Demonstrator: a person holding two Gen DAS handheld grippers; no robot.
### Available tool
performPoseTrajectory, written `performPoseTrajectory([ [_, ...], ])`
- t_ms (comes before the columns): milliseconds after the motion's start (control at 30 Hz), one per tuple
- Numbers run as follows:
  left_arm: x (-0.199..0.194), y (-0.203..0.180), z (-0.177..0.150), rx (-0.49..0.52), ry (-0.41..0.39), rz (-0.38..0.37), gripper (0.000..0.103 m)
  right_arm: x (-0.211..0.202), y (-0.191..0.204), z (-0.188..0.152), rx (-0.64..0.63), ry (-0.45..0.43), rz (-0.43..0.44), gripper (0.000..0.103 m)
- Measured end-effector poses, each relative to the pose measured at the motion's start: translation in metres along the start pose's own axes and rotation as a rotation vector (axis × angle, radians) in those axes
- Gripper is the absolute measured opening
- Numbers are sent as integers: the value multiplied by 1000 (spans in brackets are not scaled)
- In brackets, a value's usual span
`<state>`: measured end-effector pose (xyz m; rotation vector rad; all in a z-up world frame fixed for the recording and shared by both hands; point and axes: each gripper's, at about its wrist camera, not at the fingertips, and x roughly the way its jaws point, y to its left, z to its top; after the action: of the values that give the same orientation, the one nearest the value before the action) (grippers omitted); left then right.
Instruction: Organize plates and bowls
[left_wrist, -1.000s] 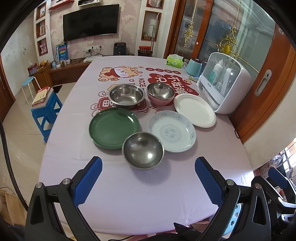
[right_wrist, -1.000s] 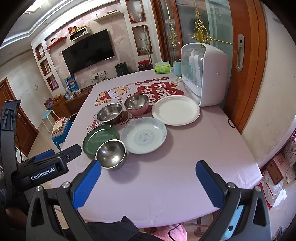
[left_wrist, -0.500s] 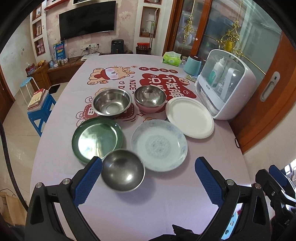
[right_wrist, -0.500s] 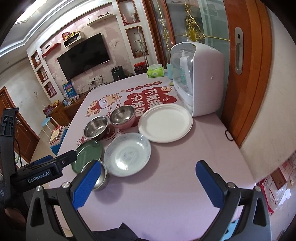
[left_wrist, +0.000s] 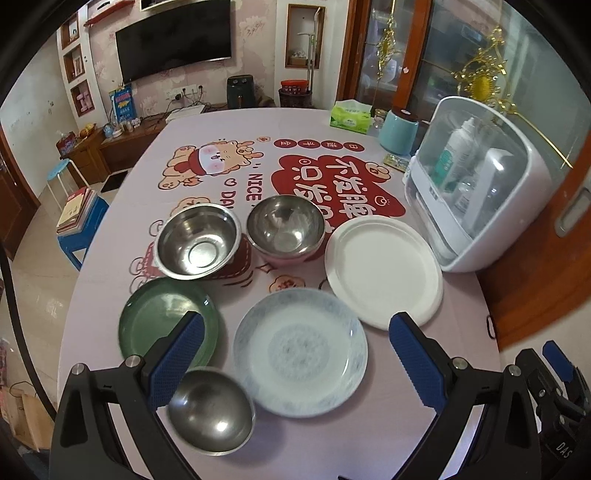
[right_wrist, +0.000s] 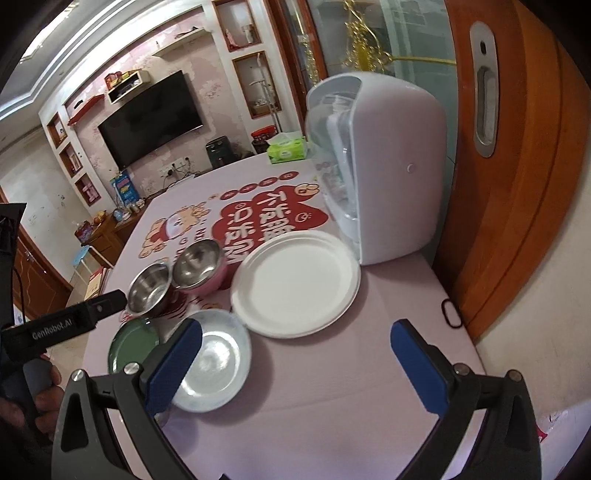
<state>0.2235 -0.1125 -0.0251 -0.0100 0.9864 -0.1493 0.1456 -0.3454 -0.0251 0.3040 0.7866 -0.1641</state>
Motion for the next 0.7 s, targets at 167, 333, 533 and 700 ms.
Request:
performPoseTrajectory([
  [167, 42, -14, 20, -21, 40, 5, 100, 35, -25, 11, 4, 4, -1, 102],
  [333, 81, -23, 28, -51, 80, -21, 100, 68, -43, 14, -10, 15, 13, 102],
  [533, 128, -36, 33, -96, 99, -61, 100, 110, -60, 15, -24, 30, 26, 101],
  [700, 156, -43, 31, -104, 131, -54, 100, 145, -70, 13, -30, 62, 59, 99],
])
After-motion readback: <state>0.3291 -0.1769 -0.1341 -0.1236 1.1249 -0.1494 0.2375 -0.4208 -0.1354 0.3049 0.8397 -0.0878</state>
